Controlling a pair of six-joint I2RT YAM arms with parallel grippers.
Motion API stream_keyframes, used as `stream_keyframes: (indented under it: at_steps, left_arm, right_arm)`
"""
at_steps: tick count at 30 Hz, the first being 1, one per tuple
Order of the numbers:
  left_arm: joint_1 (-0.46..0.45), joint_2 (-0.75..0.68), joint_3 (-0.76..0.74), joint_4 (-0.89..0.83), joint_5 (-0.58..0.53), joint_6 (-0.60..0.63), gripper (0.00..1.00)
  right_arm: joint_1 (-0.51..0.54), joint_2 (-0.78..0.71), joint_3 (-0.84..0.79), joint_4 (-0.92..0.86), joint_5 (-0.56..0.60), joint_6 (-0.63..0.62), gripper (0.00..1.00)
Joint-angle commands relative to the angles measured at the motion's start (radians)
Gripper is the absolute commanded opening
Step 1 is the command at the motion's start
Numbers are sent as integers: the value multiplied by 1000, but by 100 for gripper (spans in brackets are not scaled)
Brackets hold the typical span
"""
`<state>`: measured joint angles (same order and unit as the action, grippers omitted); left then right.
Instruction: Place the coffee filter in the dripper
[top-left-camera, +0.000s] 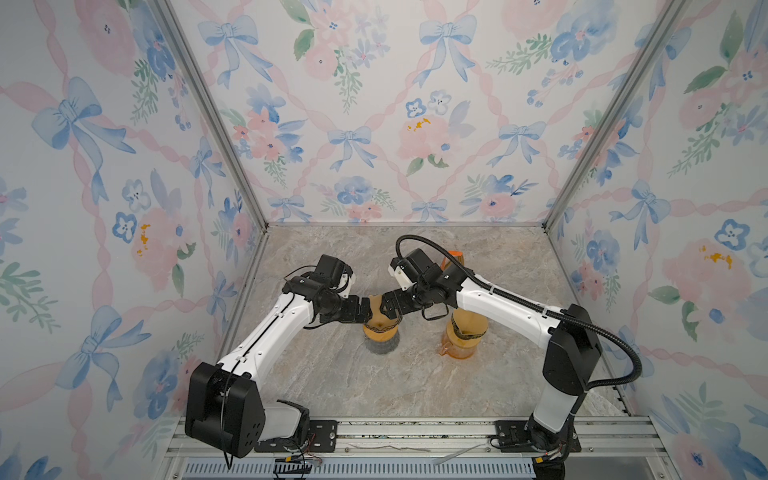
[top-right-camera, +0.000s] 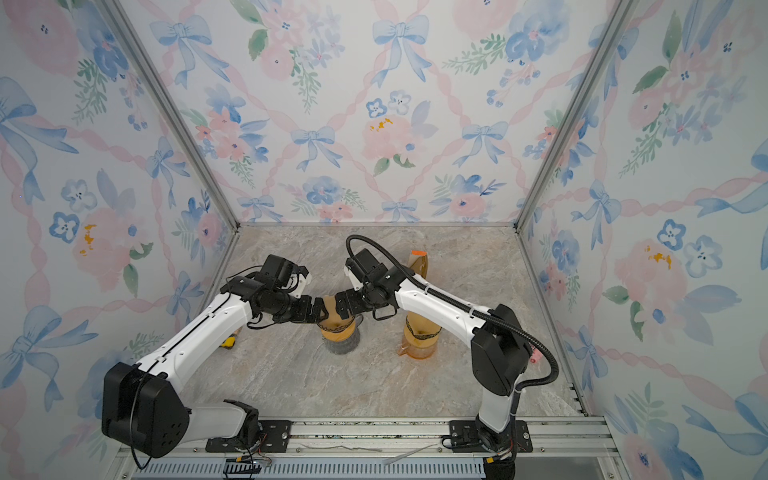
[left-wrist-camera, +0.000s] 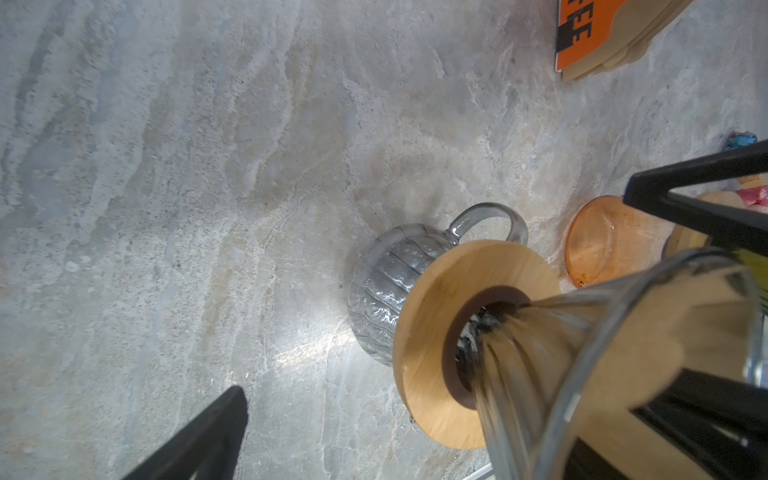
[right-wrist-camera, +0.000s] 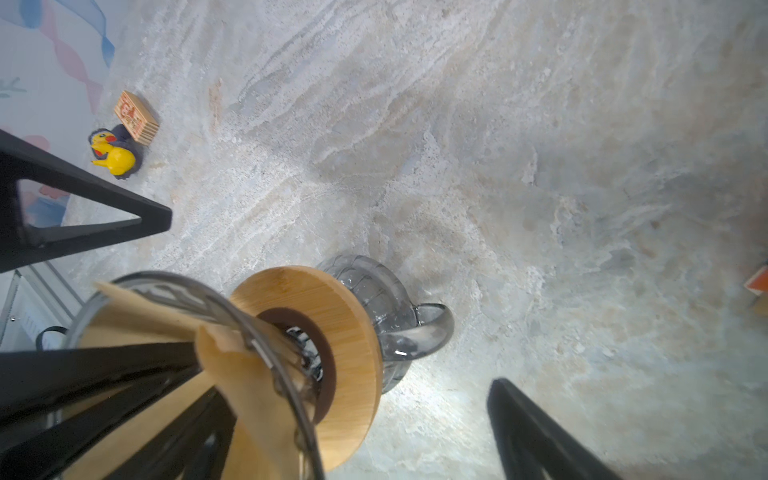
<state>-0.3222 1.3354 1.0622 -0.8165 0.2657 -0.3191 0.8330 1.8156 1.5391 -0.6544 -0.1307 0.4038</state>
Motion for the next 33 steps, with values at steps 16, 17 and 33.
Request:
stream_keyframes:
  at_steps: [16,17,33]
  left_arm:
    - [-11,-22,6,1,40,-17,98]
    - [-9,-29,13,5,63,-17,98]
    - [-14,-14,-15,50,39,-20,98]
  right_arm:
    - [21,17,31,-90,108,-22,96]
    - [26,18,37,-94,107,-27,96]
    - [49,20,58,-108,124,-35,96]
